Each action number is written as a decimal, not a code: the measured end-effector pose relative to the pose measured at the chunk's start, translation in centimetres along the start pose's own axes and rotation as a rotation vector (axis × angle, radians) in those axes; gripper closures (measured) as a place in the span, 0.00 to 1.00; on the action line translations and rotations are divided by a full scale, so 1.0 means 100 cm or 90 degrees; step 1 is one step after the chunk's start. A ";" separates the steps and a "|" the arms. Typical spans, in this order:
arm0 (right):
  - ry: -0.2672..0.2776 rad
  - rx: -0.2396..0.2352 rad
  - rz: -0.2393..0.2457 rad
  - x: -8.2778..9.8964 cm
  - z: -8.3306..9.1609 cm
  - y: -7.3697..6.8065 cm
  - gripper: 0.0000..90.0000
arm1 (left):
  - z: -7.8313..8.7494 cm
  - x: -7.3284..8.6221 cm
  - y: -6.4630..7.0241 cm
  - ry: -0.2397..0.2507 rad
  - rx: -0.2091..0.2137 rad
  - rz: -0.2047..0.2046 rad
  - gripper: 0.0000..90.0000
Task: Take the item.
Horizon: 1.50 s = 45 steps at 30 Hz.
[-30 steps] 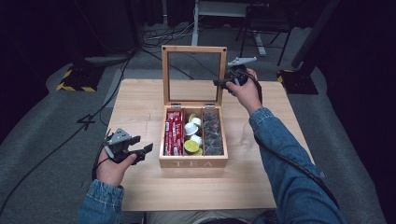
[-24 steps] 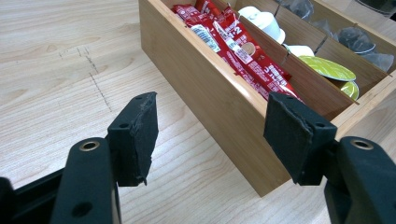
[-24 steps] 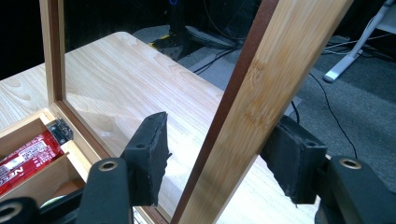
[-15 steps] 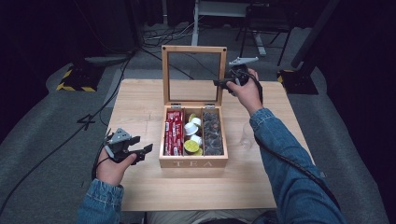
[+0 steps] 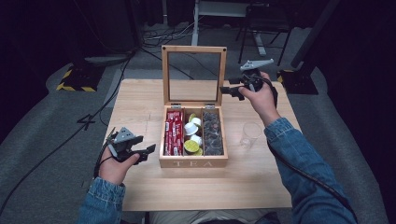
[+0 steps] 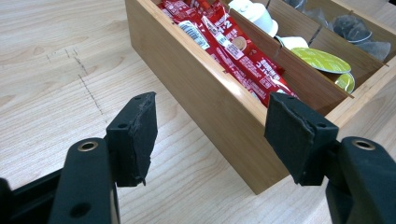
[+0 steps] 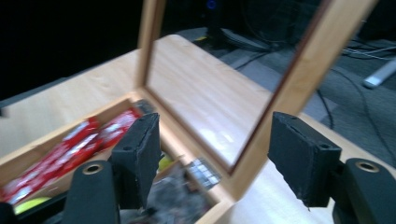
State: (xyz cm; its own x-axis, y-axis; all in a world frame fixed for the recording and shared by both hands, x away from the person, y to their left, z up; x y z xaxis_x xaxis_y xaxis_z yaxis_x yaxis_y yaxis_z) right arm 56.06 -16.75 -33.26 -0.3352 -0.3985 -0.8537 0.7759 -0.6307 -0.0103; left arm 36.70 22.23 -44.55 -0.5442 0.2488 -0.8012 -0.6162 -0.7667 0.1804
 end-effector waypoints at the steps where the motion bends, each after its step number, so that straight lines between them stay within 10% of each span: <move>1: 0.000 0.000 0.000 0.000 0.000 0.000 0.39 | 0.000 0.000 0.000 0.000 0.000 0.000 0.39; 13: -0.036 -0.051 0.007 0.026 0.014 -0.037 0.42 | 0.003 0.011 0.001 -0.035 -0.009 -0.004 0.34; 19: -0.093 -0.045 -0.015 0.042 -0.002 -0.048 0.46 | -0.004 0.023 -0.001 -0.087 -0.018 -0.003 0.32; 31: -0.208 -0.050 0.047 0.070 -0.040 -0.070 0.65 | -0.020 0.038 -0.002 -0.115 -0.020 -0.011 0.32; 45: -0.274 -0.049 0.055 0.084 -0.073 -0.078 0.58 | -0.025 0.042 -0.005 -0.123 -0.018 -0.012 0.32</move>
State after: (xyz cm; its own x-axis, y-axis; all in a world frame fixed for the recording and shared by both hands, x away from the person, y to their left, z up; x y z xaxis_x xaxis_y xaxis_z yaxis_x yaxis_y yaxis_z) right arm 51.12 -10.34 -44.15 -0.4459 -0.6987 -0.5594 0.8432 -0.5376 -0.0006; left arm 36.19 22.13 -49.42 -0.6335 0.3696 -0.6797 -0.6127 -0.7762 0.1489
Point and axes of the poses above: each handheld gripper's, and its own axes: z roughly backward along the jaws, x roughly out of its underside, y roughly to its right, the point moved 2 cm from there along -z, roughly forward along the jaws, and after that the axes turned 4 degrees about x, right-handed, at the moved point
